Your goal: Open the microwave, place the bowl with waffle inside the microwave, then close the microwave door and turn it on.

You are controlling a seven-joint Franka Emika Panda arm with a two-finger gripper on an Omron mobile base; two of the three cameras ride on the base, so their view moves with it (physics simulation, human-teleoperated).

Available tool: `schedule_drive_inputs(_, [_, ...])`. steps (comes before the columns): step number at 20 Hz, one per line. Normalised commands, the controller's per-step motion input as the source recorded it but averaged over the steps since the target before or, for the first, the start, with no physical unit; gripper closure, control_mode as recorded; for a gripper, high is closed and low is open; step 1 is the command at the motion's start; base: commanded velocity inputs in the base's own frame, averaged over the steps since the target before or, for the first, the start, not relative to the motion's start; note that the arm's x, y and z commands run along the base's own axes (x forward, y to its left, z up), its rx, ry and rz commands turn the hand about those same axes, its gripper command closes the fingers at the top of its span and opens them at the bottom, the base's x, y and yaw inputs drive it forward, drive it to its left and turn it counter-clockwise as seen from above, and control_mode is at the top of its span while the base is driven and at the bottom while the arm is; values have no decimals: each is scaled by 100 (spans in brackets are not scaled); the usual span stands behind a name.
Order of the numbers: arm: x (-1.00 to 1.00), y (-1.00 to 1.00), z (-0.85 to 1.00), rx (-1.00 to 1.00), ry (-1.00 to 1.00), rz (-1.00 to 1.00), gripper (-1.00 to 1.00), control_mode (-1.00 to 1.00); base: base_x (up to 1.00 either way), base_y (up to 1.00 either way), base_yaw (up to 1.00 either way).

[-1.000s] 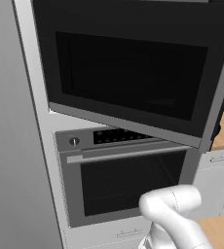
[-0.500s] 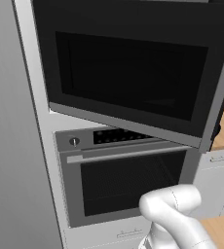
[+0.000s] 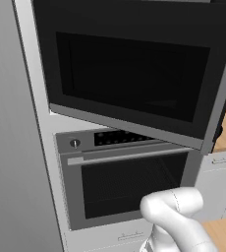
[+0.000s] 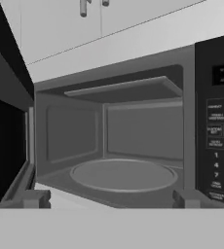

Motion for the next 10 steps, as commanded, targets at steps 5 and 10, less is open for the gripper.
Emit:
schedule_drive_inputs(5, [43,14,-12,0,1,4,-100,-100,0,0,0])
schedule_drive_inputs(10, [27,30,-19,0,0,13,-100,-100,0,0,0])
